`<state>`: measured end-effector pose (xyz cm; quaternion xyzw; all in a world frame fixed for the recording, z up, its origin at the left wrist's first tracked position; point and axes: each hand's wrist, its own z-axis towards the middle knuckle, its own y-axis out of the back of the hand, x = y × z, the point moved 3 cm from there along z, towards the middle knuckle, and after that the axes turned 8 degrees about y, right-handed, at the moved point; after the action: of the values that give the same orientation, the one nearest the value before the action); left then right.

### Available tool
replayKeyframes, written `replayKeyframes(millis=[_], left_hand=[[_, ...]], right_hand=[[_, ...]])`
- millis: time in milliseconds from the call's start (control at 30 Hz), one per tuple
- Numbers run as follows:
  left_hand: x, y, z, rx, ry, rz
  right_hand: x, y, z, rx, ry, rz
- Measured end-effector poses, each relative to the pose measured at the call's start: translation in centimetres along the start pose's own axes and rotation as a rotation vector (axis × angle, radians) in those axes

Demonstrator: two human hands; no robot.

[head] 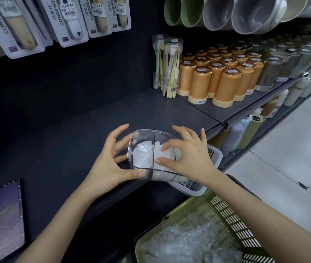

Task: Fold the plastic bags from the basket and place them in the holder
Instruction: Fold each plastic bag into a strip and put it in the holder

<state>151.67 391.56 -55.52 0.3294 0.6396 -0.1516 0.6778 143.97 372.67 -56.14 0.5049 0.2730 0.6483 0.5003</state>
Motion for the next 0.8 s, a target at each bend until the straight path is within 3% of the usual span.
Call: replayKeyframes(millis=[67, 133, 267, 467, 800], left_hand=[[0.2, -0.1, 0.3, -0.003, 0.009, -0.022], [0.2, -0.1, 0.6, 0.002, 0.016, -0.040], [0.2, -0.3, 1.8, 0.021, 0.041, -0.082], [-0.4, -1.3, 5.0, -0.013, 0.057, -0.119], [0.7, -2.2, 12.8, -0.152, 0.105, -0.201]], right_hand=[[-0.3, 0.0, 0.3, 0.159, -0.034, -0.042], [-0.5, 0.4, 0.7, 0.204, -0.049, -0.027], [-1.2, 2.1, 0.9, 0.088, -0.086, 0.107], [-5.0, 4.7, -1.0, -0.143, -0.202, 0.124], [-9.8, 3.1, -8.1, -0.141, -0.379, 0.054]])
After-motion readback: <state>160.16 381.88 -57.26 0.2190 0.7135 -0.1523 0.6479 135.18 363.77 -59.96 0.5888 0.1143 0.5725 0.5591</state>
